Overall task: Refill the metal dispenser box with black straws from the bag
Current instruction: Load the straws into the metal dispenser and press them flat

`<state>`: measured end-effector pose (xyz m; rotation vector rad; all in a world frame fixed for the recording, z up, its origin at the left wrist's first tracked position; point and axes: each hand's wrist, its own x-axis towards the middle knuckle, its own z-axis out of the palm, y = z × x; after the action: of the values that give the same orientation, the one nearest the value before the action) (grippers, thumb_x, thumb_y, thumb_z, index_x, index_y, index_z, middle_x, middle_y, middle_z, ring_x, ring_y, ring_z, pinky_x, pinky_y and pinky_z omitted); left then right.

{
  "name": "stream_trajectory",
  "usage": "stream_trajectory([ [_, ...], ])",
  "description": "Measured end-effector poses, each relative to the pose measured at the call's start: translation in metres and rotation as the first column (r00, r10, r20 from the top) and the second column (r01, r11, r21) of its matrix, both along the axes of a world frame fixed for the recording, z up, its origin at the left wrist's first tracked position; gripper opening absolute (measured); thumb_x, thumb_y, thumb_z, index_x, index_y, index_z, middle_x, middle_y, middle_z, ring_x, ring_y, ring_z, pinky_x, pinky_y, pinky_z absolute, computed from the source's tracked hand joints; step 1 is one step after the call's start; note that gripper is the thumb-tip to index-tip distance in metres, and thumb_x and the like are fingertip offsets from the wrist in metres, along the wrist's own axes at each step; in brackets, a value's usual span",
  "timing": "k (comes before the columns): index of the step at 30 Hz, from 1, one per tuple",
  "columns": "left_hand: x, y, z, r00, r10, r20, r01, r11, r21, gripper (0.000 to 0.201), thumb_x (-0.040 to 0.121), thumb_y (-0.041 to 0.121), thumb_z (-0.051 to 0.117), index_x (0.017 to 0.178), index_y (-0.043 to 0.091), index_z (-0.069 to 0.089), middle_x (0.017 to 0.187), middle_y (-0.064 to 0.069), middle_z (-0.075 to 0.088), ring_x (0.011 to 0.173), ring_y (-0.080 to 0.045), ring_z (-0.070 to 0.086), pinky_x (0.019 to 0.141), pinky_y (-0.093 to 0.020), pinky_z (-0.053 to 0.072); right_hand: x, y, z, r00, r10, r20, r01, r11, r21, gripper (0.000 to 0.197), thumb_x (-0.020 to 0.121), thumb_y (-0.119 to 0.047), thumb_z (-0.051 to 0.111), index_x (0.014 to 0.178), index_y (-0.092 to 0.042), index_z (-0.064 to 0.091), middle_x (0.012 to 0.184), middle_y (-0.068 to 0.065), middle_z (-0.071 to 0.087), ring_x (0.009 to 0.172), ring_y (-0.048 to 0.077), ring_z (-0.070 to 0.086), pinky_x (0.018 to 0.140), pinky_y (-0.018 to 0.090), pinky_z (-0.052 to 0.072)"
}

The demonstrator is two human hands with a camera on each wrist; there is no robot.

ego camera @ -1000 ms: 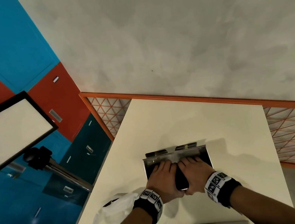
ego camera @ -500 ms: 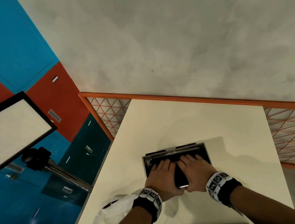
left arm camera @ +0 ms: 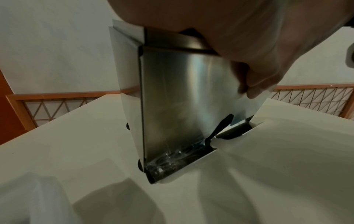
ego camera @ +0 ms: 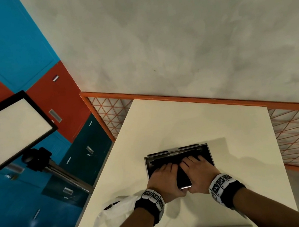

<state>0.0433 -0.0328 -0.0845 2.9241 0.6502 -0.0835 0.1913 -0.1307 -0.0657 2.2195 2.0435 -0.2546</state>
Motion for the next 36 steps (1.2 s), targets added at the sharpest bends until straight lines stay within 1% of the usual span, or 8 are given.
stream_trajectory([
  [3,0.0005,-0.0016,0.0012,1.0,0.01,-0.01,-0.01,1.0,-0.012,0.073,0.068,0.068,0.051,0.122,0.019,0.05,0.115,0.001,0.062,0.102,-0.022,0.059,0.087,-0.036,0.049,0.0,-0.0027,-0.0016,1.0,-0.006,-0.012,0.006,1.0,0.003,0.074,0.054,-0.058,0.058,0.115,-0.017,0.058,0.121,0.004,0.056,0.108,0.025,0.054,0.089,0.047,0.046],
  [7,-0.001,-0.0059,-0.0026,0.999,0.034,-0.017,-0.034,0.999,-0.041,0.071,0.066,0.067,0.054,0.12,0.02,0.048,0.115,0.001,0.062,0.103,-0.023,0.06,0.092,-0.037,0.048,-0.0032,-0.0075,-0.0043,1.0,-0.005,-0.006,0.005,1.0,0.01,0.069,0.056,-0.06,0.057,0.111,-0.018,0.058,0.112,0.004,0.055,0.1,0.025,0.053,0.084,0.045,0.046],
  [11,-0.0016,-0.0051,-0.0045,0.999,0.019,-0.027,-0.019,1.0,-0.023,0.079,0.064,0.07,0.051,0.124,0.018,0.049,0.123,-0.001,0.056,0.115,-0.024,0.051,0.101,-0.043,0.041,-0.0048,-0.0073,-0.0043,1.0,-0.009,0.011,0.008,1.0,0.016,0.068,0.055,-0.06,0.059,0.109,-0.019,0.058,0.107,0.003,0.058,0.096,0.025,0.055,0.081,0.045,0.046],
  [17,-0.0041,-0.0057,-0.0065,0.999,0.009,0.041,-0.01,1.0,0.017,0.072,0.064,0.07,0.056,0.112,0.016,0.058,0.114,-0.003,0.056,0.105,-0.025,0.052,0.091,-0.043,0.046,-0.0056,-0.0064,-0.0028,1.0,-0.019,0.008,0.019,1.0,0.023,0.066,0.054,-0.059,0.062,0.106,-0.019,0.056,0.102,0.002,0.06,0.091,0.024,0.057,0.078,0.044,0.047],
  [22,-0.0029,-0.0058,-0.0056,1.0,0.006,0.017,-0.006,1.0,0.029,0.072,0.066,0.069,0.053,0.114,0.016,0.056,0.11,-0.002,0.06,0.1,-0.025,0.056,0.089,-0.039,0.046,-0.004,-0.0068,-0.0049,1.0,-0.017,0.0,0.017,1.0,0.002,0.068,0.053,-0.06,0.061,0.106,-0.019,0.057,0.099,0.001,0.062,0.092,0.024,0.057,0.078,0.044,0.047],
  [25,-0.0008,-0.0076,-0.0034,1.0,0.02,-0.024,-0.019,1.0,0.021,0.074,0.067,0.07,0.048,0.119,0.018,0.052,0.114,-0.002,0.061,0.103,-0.024,0.058,0.094,-0.04,0.045,-0.0031,-0.0062,-0.0069,1.0,-0.026,-0.004,0.025,0.999,-0.021,0.07,0.053,-0.061,0.06,0.109,-0.019,0.057,0.104,0.001,0.064,0.096,0.024,0.058,0.08,0.045,0.047],
  [29,0.0006,-0.0075,-0.0039,0.999,0.044,-0.021,-0.044,0.999,-0.008,0.074,0.066,0.068,0.053,0.122,0.019,0.05,0.114,-0.001,0.064,0.101,-0.025,0.062,0.092,-0.039,0.048,-0.0017,-0.0057,-0.0085,1.0,-0.018,-0.005,0.018,0.999,-0.035,0.078,0.053,-0.06,0.06,0.118,-0.017,0.059,0.125,0.003,0.059,0.11,0.024,0.057,0.085,0.048,0.047],
  [36,0.0037,-0.0009,-0.0021,0.998,0.056,-0.015,-0.057,0.994,-0.088,0.069,0.068,0.065,0.063,0.119,0.021,0.048,0.116,0.003,0.062,0.106,-0.021,0.06,0.09,-0.036,0.048,-0.0006,-0.0005,-0.0074,0.998,0.003,0.069,0.001,0.999,-0.053,0.076,0.063,-0.057,0.058,0.127,-0.017,0.05,0.124,0.007,0.052,0.112,0.028,0.05,0.092,0.049,0.04],
])
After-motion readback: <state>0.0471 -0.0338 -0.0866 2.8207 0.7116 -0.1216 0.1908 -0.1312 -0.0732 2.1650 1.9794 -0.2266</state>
